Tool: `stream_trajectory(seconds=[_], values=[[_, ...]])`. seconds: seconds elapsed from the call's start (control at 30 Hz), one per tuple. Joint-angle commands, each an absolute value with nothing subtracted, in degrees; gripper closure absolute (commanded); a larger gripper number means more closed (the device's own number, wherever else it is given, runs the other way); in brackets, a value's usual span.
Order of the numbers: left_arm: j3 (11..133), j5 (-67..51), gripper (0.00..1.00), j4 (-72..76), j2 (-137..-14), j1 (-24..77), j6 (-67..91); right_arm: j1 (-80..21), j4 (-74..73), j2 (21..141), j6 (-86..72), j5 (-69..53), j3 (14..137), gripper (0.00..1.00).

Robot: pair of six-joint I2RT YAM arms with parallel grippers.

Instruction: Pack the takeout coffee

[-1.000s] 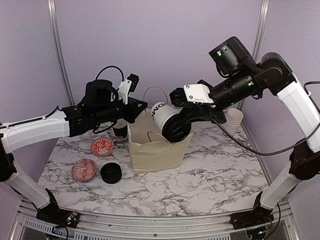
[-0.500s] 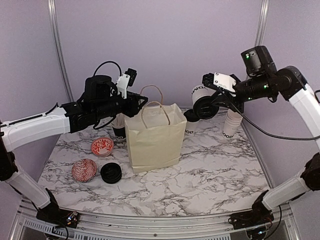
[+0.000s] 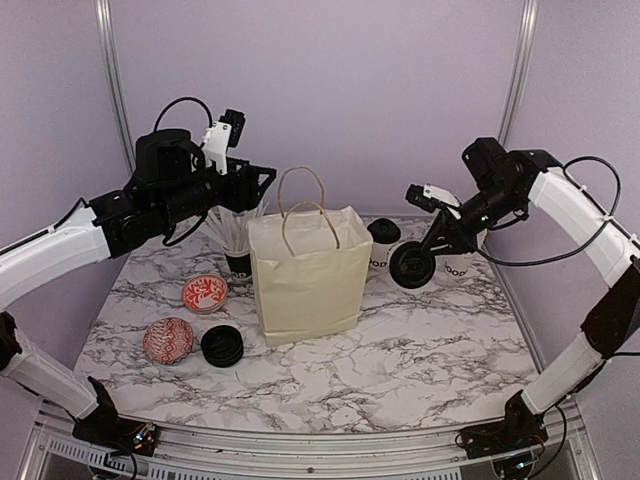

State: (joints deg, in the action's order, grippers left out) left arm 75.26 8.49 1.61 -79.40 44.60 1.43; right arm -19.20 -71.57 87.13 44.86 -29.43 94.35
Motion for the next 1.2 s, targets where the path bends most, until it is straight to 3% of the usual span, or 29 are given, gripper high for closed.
stream_trajectory(seconds=[0.0,0.37,0.7,0.83,0.97,1.17], values=[[75.13,9.57,0.34,0.09,-74.11,44.52,0.79,-18.79,-78.61,89.28,44.33,-38.01,93.00,1.00],[77.41,-10.84,0.34,-10.45,-75.56,44.58,-1.42,-14.84,-78.66,96.36,39.14,-38.97,90.53,1.00],[78.09,-16.26,0.32,-12.13,-77.17,45.13,-0.97,-5.38,-78.66,105.19,36.81,-44.40,90.21,0.92],[78.84,-15.84,0.31,-12.33,-78.81,45.75,-1.32,-5.32,-78.63,106.95,36.80,-46.31,90.55,0.80],[79.62,-17.17,0.30,-12.32,-81.45,46.77,-1.87,-4.82,-78.66,107.35,36.68,-46.60,91.42,0.59],[81.50,-18.50,0.30,-12.48,-85.27,48.06,-2.55,-3.96,-77.15,104.97,36.24,-44.76,92.25,0.41]])
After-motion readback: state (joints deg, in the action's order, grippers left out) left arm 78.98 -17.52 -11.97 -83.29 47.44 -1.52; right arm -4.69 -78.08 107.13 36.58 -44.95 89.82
